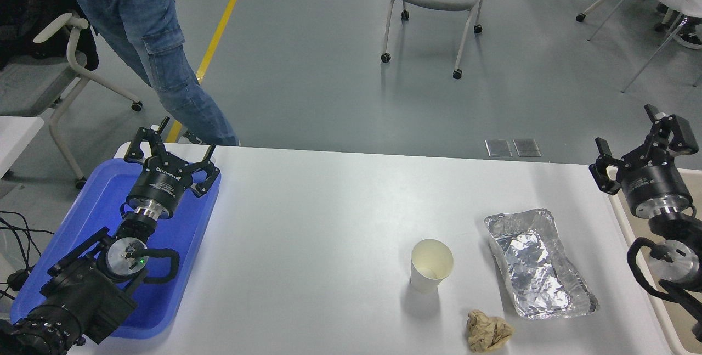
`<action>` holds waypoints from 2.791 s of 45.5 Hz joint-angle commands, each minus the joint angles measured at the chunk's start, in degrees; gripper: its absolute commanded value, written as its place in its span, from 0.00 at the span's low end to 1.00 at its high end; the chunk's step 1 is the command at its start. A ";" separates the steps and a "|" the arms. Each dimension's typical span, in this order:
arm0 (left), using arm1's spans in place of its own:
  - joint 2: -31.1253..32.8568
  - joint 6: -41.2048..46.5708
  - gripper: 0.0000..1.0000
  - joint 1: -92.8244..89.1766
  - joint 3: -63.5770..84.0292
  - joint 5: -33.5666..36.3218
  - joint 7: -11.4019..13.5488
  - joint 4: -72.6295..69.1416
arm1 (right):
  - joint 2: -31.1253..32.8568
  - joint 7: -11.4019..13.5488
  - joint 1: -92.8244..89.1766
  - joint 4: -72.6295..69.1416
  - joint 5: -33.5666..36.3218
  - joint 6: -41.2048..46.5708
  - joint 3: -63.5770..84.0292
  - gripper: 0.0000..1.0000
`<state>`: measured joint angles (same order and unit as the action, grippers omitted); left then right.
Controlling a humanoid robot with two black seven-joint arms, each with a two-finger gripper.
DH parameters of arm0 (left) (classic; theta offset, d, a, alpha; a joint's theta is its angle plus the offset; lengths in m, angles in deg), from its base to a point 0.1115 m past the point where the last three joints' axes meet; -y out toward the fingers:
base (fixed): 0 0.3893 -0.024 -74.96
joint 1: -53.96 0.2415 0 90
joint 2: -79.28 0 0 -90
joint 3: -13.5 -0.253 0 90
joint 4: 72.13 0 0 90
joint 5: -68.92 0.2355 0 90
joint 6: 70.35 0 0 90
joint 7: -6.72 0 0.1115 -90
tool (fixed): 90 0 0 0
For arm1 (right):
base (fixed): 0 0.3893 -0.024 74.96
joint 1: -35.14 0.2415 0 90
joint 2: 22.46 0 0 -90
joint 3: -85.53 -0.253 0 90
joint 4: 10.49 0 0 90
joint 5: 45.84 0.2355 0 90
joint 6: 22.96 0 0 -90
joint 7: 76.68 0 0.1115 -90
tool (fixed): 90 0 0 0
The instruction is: Pick up paper cup place in dustbin
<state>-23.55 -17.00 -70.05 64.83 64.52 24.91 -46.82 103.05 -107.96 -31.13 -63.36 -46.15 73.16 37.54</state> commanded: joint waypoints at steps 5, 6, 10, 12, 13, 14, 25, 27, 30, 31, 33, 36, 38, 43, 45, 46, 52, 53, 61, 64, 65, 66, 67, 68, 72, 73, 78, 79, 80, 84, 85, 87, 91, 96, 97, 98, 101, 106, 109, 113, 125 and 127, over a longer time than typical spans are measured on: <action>0.00 0.00 1.00 0.00 0.00 0.00 0.00 0.00 | -0.09 0.00 -0.27 0.23 -0.30 0.12 0.09 1.00; 0.00 0.00 1.00 0.00 0.00 0.00 0.00 0.00 | -0.09 0.00 -0.27 0.14 -0.30 0.04 0.09 1.00; 0.00 0.00 1.00 0.00 0.00 0.00 0.00 0.00 | -0.09 0.00 -0.35 0.23 -0.39 0.12 0.09 1.00; 0.00 0.00 1.00 0.00 0.00 0.00 0.00 0.00 | -0.09 0.00 -0.35 0.14 -0.39 0.12 0.09 1.00; 0.00 0.00 1.00 0.00 0.00 0.00 0.00 0.00 | -0.09 0.00 -0.35 0.23 -0.39 0.12 0.09 1.00; 0.00 0.00 1.00 0.00 0.00 0.00 0.00 0.00 | -0.09 0.00 -0.35 0.14 -0.48 0.12 0.09 1.00; 0.00 0.00 1.00 0.00 0.00 0.00 0.00 0.00 | -0.09 0.00 -0.18 0.23 -0.57 0.12 0.09 1.00; 0.00 0.00 1.00 0.00 0.00 0.00 0.00 0.00 | -0.09 0.08 -0.18 0.31 -0.65 0.12 0.09 1.00; 0.00 0.00 1.00 0.00 0.00 0.00 0.00 0.00 | -0.09 0.00 -0.18 0.84 -0.65 0.21 0.09 1.00; 0.00 0.00 1.00 0.00 0.00 0.00 0.00 0.00 | -0.09 0.00 -0.18 0.84 -0.57 0.21 0.09 1.00; 0.00 0.00 1.00 0.00 0.00 0.00 0.00 0.00 | -0.09 0.00 -0.09 0.84 -0.65 0.39 0.09 1.00; 0.00 0.00 1.00 0.00 0.00 0.00 0.00 0.00 | -0.09 0.09 -0.18 0.93 -0.65 0.39 0.09 1.00; 0.00 0.00 1.00 0.00 0.00 0.00 0.00 0.00 | -0.09 0.09 -0.18 0.93 -0.65 0.39 0.09 1.00; 0.00 0.00 1.00 0.00 0.00 0.00 0.00 0.00 | 0.00 0.09 -0.35 0.93 -0.65 0.48 0.09 1.00; 0.00 0.00 1.00 0.00 0.00 0.00 0.00 0.00 | 0.00 0.09 -0.35 0.93 -0.65 0.48 0.09 1.00; 0.00 0.00 1.00 0.00 0.00 0.00 0.00 0.00 | 0.09 0.09 -0.35 0.93 -0.65 0.56 0.09 1.00; 0.00 -0.09 1.00 0.00 0.00 0.00 0.00 0.00 | 0.00 0.09 -0.62 1.11 -0.83 0.56 0.62 1.00; 0.00 -0.09 1.00 -0.09 0.00 0.00 0.00 0.00 | 0.00 0.09 -0.62 1.19 -0.83 0.56 0.71 1.00; 0.00 -0.09 1.00 -0.09 0.00 0.00 0.00 0.00 | -0.09 0.09 -0.27 1.72 -0.83 0.48 0.80 1.00; 0.00 -0.09 1.00 0.00 0.00 0.00 0.00 0.00 | 0.00 0.09 -0.18 1.72 -0.83 0.48 0.80 1.00; 0.00 -0.09 1.00 0.00 0.00 0.00 0.00 0.00 | 0.00 0.09 -0.18 1.81 -0.83 0.48 0.80 1.00; 0.00 -0.09 1.00 -0.09 0.00 0.00 0.00 0.00 | 0.00 0.09 -0.27 1.81 -0.83 0.48 0.88 1.00; 0.00 -0.09 1.00 -0.09 0.00 0.00 0.00 0.00 | -0.09 0.09 -0.35 1.81 -0.83 0.48 0.88 1.00; 0.00 -0.09 1.00 -0.09 0.00 0.00 0.00 0.00 | -0.09 0.09 -0.44 1.90 -0.83 0.39 0.88 1.00; 0.00 -0.09 1.00 -0.09 0.00 0.00 0.00 0.00 | -0.17 0.00 -0.53 1.81 -0.83 0.21 0.97 1.00; 0.00 -0.09 1.00 -0.09 0.00 0.00 0.00 0.00 | -0.26 0.00 -0.53 1.81 -0.83 0.21 0.88 1.00; 0.00 -0.09 1.00 -0.09 0.00 0.00 0.00 0.00 | -0.61 0.00 -0.44 1.72 -0.83 0.30 0.88 1.00; 0.00 -0.09 1.00 -0.09 0.00 0.00 0.00 0.00 | -0.61 0.00 -0.44 1.81 -0.83 0.30 0.88 1.00; 0.00 -0.09 1.00 0.00 0.00 0.00 0.00 0.00 | -0.61 0.00 -0.44 1.81 -0.83 0.30 0.88 1.00; 0.00 -0.09 1.00 0.00 0.00 0.00 0.00 0.00 | -0.61 0.00 -0.44 1.63 -0.83 0.30 1.32 1.00; 0.00 -0.09 1.00 -0.09 0.00 0.00 0.00 0.00 | -0.61 0.00 -0.36 1.63 -0.83 0.30 1.67 1.00; 0.00 -0.09 1.00 -0.09 0.00 0.00 0.00 0.00 | -0.44 0.00 -0.09 1.46 -0.83 0.39 2.72 1.00; 0.00 -0.09 1.00 0.00 0.00 0.00 0.00 0.00 | 1.31 0.00 1.22 1.20 -0.74 0.48 7.90 1.00; 0.00 -0.09 1.00 -0.09 0.00 0.00 0.00 0.00 | 7.81 0.00 8.42 1.02 -0.83 0.56 21.94 1.00; 0.00 -0.09 1.00 0.00 0.00 0.00 0.00 0.00 | 8.87 0.00 10.09 1.02 -0.83 0.56 25.72 1.00; 0.00 -0.09 1.00 -0.09 0.00 0.00 0.00 0.00 | 9.57 0.00 12.11 1.02 -0.83 0.56 29.24 1.00; 0.00 -0.09 1.00 -0.09 0.00 0.00 0.00 0.00 | 11.16 0.00 18.52 1.02 -0.83 0.56 39.61 1.00; 0.00 -0.09 1.00 -0.09 0.00 0.00 0.00 0.00 | 12.74 0.00 29.07 1.02 -0.83 0.56 57.01 1.00; 0.00 -0.09 1.00 -0.09 0.00 0.00 0.00 0.00 | 12.66 0.00 35.83 1.02 -0.83 0.56 67.82 1.00; 0.00 -0.09 1.00 -0.09 0.00 0.00 0.00 0.00 | 12.13 0.00 44.36 0.67 -0.74 0.56 82.06 1.00; 0.00 -0.09 1.00 -0.09 0.00 0.00 0.00 0.00 | 10.37 0.09 63.27 -5.92 -0.92 1.62 107.39 1.00; 0.00 -0.09 1.00 0.00 0.00 0.00 0.00 0.00 | 9.76 0.09 66.95 -7.32 -0.92 2.84 111.60 1.00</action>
<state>-23.55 -17.09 -70.12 64.83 64.53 24.91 -46.82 113.88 -107.89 18.78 -65.93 -46.99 74.20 125.98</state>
